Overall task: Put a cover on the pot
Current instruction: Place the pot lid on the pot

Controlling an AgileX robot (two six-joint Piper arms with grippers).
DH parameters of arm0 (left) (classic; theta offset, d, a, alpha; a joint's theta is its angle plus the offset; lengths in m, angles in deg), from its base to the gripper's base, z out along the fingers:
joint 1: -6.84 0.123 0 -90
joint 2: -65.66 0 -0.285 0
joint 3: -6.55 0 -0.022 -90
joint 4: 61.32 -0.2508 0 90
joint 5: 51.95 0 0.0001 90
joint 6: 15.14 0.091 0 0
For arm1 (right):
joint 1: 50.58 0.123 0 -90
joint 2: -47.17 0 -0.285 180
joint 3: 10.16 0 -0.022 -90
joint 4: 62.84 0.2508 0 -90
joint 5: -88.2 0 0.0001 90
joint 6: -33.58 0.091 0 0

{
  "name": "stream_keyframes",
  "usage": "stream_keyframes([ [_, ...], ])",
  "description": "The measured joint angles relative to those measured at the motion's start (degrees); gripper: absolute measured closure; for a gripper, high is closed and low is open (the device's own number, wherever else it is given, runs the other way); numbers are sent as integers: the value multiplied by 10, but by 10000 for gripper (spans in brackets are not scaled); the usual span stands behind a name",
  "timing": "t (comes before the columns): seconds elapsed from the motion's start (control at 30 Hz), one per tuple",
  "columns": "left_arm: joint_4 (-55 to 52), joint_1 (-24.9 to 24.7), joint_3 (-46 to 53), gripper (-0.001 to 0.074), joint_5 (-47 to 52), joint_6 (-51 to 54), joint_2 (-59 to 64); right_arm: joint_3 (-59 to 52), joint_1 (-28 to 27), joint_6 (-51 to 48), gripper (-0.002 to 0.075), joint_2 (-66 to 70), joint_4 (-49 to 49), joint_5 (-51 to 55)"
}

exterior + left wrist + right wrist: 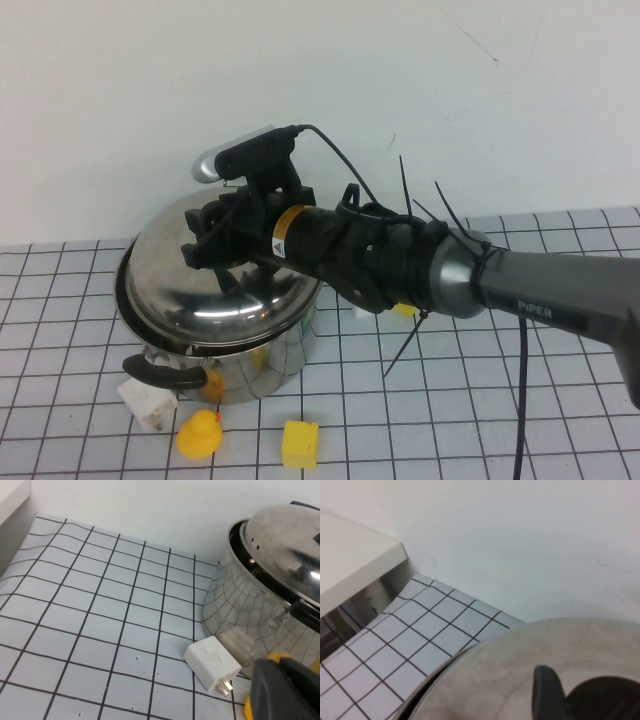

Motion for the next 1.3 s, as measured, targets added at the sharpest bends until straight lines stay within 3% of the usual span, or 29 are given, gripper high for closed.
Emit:
stream_keyframes([
  [0.97, 0, 0, 0, 738, 0, 0, 0, 6, 11, -12, 385, 5, 0, 18],
  [1.17, 0, 0, 0, 738, 0, 0, 0, 9, 11, -12, 283, 5, 0, 18],
  [1.3, 0, 0, 0, 737, 0, 2, 0, 6, 11, -12, 283, -30, -16, 45],
])
